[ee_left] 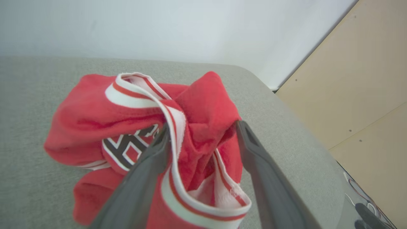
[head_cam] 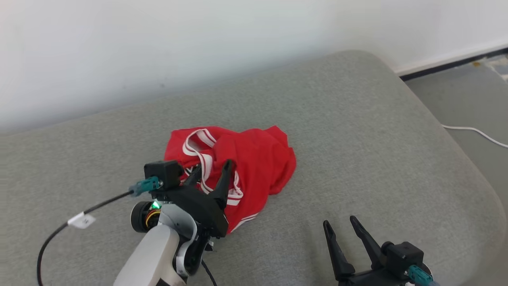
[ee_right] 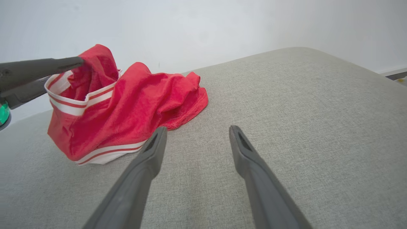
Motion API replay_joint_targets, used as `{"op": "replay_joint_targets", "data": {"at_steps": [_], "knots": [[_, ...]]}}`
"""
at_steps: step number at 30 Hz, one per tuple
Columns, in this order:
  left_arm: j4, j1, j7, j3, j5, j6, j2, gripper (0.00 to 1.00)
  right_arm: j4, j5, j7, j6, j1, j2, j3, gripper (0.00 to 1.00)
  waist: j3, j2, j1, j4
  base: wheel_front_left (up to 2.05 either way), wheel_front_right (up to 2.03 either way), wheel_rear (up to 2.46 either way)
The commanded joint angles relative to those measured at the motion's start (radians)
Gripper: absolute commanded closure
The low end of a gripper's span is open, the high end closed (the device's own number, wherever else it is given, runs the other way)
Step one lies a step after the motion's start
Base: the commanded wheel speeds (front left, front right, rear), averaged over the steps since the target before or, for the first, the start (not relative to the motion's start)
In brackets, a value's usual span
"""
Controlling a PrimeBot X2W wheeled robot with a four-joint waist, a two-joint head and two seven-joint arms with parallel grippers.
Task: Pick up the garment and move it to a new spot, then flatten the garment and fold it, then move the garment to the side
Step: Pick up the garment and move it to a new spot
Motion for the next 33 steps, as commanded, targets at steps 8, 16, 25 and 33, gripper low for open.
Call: {"op": "replay_joint_targets", "data": {"at_steps": [8,16,25,33], "knots": [[-0.122,0.161,-0.214,-0.001,0.01,0.007,0.018,0.0,-0.02,-0.017,0.017,-0.002,0.049,-0.001,-0.031,0.0,-0.092,0.0,-0.0001,0.149,0.0,0.0,0.0],[-0.249,0.368,-0.301,0.029,0.148,0.065,0.142,0.0,-0.046,-0.037,0.033,-0.002,0.085,-0.001,-0.082,0.0,-0.131,0.0,-0.0001,0.24,0.0,0.0,0.0],[-0.394,0.555,-0.304,0.206,0.271,0.07,0.143,0.0,-0.084,-0.074,0.05,-0.002,0.142,-0.001,-0.144,0.0,-0.152,0.0,-0.0001,0.308,0.0,0.0,0.0],[-0.369,0.631,-0.304,0.286,0.342,0.01,0.124,0.0,-0.1,-0.068,0.058,-0.002,0.194,-0.001,-0.199,0.0,-0.163,0.0,-0.0001,0.319,0.0,0.0,0.0]]}}
